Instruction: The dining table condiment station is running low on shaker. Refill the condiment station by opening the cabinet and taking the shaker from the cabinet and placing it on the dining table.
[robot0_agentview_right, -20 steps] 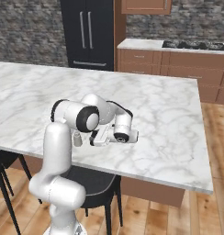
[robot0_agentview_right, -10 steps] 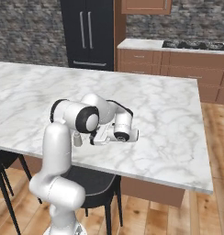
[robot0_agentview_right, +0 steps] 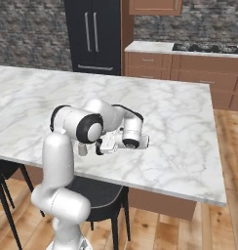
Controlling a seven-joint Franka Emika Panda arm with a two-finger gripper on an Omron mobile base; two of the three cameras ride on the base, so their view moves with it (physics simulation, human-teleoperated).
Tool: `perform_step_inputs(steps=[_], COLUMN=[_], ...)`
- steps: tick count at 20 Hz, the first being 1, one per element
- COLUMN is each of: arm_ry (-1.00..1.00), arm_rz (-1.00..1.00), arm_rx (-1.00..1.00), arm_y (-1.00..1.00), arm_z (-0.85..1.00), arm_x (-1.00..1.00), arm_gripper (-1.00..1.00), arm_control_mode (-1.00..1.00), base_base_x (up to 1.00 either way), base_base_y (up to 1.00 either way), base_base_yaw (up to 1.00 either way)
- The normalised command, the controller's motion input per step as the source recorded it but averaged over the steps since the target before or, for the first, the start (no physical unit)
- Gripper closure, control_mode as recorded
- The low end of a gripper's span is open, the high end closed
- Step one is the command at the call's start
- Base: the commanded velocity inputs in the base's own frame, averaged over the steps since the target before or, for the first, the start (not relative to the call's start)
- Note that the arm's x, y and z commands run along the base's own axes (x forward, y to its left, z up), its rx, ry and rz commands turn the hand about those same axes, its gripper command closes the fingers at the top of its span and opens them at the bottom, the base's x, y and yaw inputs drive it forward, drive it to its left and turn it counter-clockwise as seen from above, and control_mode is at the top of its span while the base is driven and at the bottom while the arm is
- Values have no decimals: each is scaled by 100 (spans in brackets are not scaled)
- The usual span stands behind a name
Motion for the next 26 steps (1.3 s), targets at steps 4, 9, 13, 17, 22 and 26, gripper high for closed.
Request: perform_step_inputs(steps=[4, 9, 13, 17, 22, 26], arm_ry=[-21, -27, -34, -37, -44, -38], arm_rz=[0, 0, -1, -5, -6, -9], arm_rx=[0, -7, -13, -18, -21, -17], arm_y=[0, 7, 12, 26, 27, 27], arm_z=[72, 58, 71, 79, 86, 66], arm_x=[-35, -75, -97, -92, -84, -56], arm_gripper=[-100, -100, -100, -100, -100, -100], arm_control_mode=[-100, -100, -100, -100, -100, -100], base_base_x=[0, 0, 0, 0, 0, 0], base_base_y=[0, 0, 0, 0, 0, 0], base_base_yaw=[0, 0, 0, 0, 0, 0])
